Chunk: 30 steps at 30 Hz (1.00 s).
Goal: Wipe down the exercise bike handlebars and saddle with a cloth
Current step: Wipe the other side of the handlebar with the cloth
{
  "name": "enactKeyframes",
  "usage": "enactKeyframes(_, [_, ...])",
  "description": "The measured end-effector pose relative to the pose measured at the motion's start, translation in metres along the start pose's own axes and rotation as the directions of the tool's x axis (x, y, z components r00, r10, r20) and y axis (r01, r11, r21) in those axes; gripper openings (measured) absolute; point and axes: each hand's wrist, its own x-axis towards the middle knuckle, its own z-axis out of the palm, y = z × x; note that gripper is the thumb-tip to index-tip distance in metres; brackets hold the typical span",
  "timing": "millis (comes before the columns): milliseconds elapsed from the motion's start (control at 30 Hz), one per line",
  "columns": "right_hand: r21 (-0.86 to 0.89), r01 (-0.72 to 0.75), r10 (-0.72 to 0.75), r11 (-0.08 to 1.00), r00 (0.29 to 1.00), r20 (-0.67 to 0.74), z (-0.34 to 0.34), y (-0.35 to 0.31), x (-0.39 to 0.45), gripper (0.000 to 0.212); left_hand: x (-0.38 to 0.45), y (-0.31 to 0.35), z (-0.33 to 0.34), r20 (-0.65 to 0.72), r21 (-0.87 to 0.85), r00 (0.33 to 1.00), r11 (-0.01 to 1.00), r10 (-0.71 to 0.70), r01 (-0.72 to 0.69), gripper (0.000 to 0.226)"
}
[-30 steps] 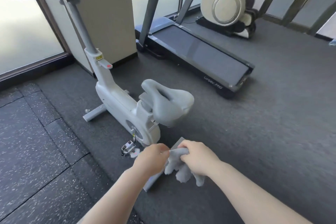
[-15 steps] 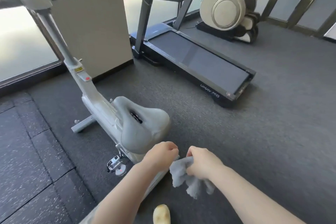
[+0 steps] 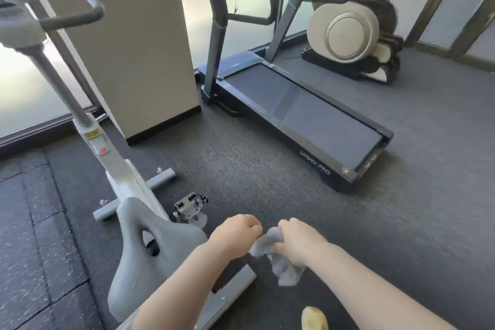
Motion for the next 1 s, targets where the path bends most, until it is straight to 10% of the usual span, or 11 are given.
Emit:
enactKeyframes(400, [-0.136,0.274,-0.267,0.952,0.961,0.069,-0.12,0.075,0.111,0.014,0.082,0.074,-0.019,-0.26,-0.294,0.929,0.938,-0.263,0.183,0.033])
enactKeyframes(1000, [-0.081,0.556,-0.544,0.828,0.829,0.127,-0.233,-0.051,0.3,0.014,0.177,0.016,-0.168,-0.37,-0.536,0.717,0.766,-0.59,0.353,0.026])
